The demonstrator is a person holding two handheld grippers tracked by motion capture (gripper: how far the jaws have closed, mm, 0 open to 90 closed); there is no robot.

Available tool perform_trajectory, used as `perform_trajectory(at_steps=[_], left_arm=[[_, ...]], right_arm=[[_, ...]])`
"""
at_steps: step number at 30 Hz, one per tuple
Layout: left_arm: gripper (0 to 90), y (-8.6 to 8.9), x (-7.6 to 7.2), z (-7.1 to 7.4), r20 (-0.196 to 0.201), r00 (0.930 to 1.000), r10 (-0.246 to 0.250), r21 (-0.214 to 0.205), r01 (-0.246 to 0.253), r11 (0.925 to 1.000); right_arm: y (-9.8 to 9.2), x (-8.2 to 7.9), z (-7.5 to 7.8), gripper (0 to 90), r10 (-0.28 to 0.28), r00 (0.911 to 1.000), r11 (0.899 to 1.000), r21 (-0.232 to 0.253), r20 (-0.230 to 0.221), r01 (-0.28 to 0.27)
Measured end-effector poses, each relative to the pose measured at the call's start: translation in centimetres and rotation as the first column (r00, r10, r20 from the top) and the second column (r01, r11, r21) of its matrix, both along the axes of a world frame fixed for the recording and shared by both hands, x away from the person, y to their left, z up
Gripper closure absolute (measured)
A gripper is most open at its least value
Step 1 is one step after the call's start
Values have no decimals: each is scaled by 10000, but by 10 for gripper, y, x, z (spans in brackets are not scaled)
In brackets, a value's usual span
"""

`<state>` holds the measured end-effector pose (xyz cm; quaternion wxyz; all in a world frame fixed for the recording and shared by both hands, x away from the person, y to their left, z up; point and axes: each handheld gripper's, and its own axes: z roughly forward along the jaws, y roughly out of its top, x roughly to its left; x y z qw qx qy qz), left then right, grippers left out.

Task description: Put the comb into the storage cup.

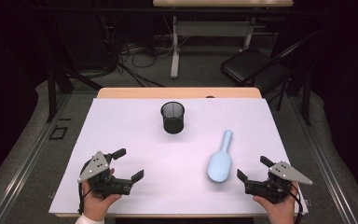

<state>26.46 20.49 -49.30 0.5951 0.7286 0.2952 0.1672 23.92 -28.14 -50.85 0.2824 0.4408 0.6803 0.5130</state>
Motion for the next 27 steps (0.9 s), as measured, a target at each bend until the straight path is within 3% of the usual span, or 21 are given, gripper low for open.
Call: perform_trajectory(at_steps=[1,2,3,6,9,15,21,27], left_arm=[[4,0,0,0,-16,10000,1,10,-1,10000],[4,0,0,0,-16,10000,1,10,-1,10000],[5,0,0,0,-20,10000,20,-1,-20,10000],[5,1,1,0,-11,10000,33,67,-33,10000],[5,1,1,0,-68,9999,98,12,-98,10000],[5,1,1,-1,-100,9998,148,128,-146,9998],[6,1,2,-2,-163,9997,200,93,-198,9998],[7,1,3,-3,-209,9995,221,104,-219,9997]], right_arm=[[-1,1,1,86,-142,9999,9999,-40,-43,142],[-1,1,1,86,-142,9999,9999,-40,-43,142],[-2,2,2,143,-481,9988,9986,-230,-65,479],[-2,5,2,144,-699,9974,9966,-457,-159,691],[-6,14,3,160,-721,9951,9952,-708,-682,673],[-12,27,3,213,-754,9907,9962,-522,-1134,699],[-17,39,3,219,-882,9888,9960,-267,-1204,856],[-19,52,7,219,-895,9873,9957,-337,-1315,858]])
